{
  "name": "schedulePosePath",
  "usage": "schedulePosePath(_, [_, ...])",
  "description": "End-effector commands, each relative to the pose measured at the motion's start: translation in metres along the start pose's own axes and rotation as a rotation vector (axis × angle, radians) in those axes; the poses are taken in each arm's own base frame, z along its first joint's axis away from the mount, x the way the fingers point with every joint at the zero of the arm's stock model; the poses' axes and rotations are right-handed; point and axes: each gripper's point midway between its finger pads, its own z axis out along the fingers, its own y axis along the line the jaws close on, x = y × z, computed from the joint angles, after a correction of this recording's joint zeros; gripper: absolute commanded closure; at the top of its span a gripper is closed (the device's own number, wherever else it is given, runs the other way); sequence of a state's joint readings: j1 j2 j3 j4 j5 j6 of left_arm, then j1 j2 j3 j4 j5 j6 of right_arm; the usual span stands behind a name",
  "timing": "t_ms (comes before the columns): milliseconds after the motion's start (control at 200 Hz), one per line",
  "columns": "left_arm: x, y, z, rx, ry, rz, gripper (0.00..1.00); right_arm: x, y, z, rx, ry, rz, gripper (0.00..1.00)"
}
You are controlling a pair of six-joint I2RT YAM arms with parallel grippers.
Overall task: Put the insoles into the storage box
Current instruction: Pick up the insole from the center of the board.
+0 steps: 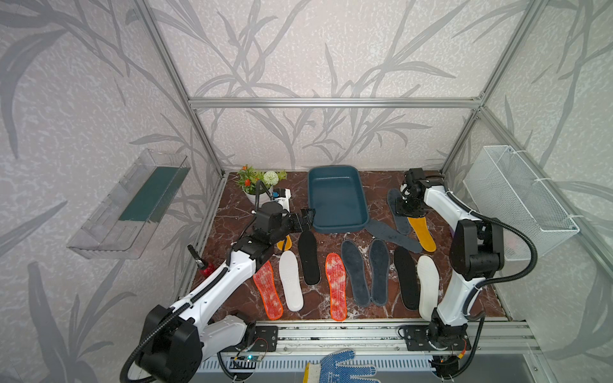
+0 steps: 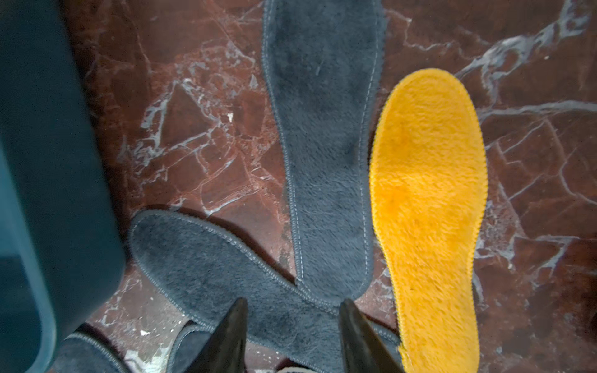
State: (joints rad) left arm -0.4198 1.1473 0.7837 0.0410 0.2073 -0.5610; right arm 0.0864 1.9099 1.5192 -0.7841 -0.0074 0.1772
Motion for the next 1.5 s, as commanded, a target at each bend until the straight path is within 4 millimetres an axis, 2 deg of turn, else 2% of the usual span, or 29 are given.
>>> schedulePosePath(0, [-0.014, -0.011, 0.0, 0.018, -0.042, 0.0, 0.08, 0.009, -0.006, 0.014, 0.09, 0.033, -0.056, 0.51])
schedulePosePath(205, [-0.011, -0.009, 0.003, 0.011, -0.029, 0.005, 0.08, 0.031, 0.019, 0.026, 0.102, 0.082, -0.146, 0.49])
schedulePosePath(350, [-0.01, -0.008, 0.003, 0.0, -0.022, 0.011, 0.09, 0.033, 0.014, 0.036, 0.132, 0.092, -0.129, 0.48])
schedulePosePath(480, [-0.009, -0.008, 0.002, -0.003, -0.016, 0.018, 0.09, 0.012, 0.007, 0.039, 0.14, 0.061, -0.104, 0.44])
schedulePosePath(635, [-0.01, -0.006, 0.001, -0.017, -0.013, 0.025, 0.08, -0.019, -0.003, 0.04, 0.055, 0.033, -0.021, 0.44])
schedulePosePath(770, [-0.01, -0.004, 0.0, -0.029, -0.016, 0.028, 0.08, -0.04, -0.005, 0.043, 0.053, 0.018, -0.035, 0.43])
schedulePosePath(935, [-0.01, -0.004, -0.001, -0.037, -0.006, 0.029, 0.09, -0.06, -0.01, 0.054, 0.031, 0.0, -0.007, 0.33])
schedulePosePath(1275, [-0.007, 0.001, -0.006, -0.063, 0.004, 0.029, 0.09, -0.078, -0.011, 0.083, 0.034, 0.037, -0.01, 0.31])
schedulePosePath(1495, [-0.007, 0.003, -0.008, -0.075, 0.001, 0.028, 0.08, -0.082, -0.022, 0.082, 0.098, 0.027, -0.011, 0.26])
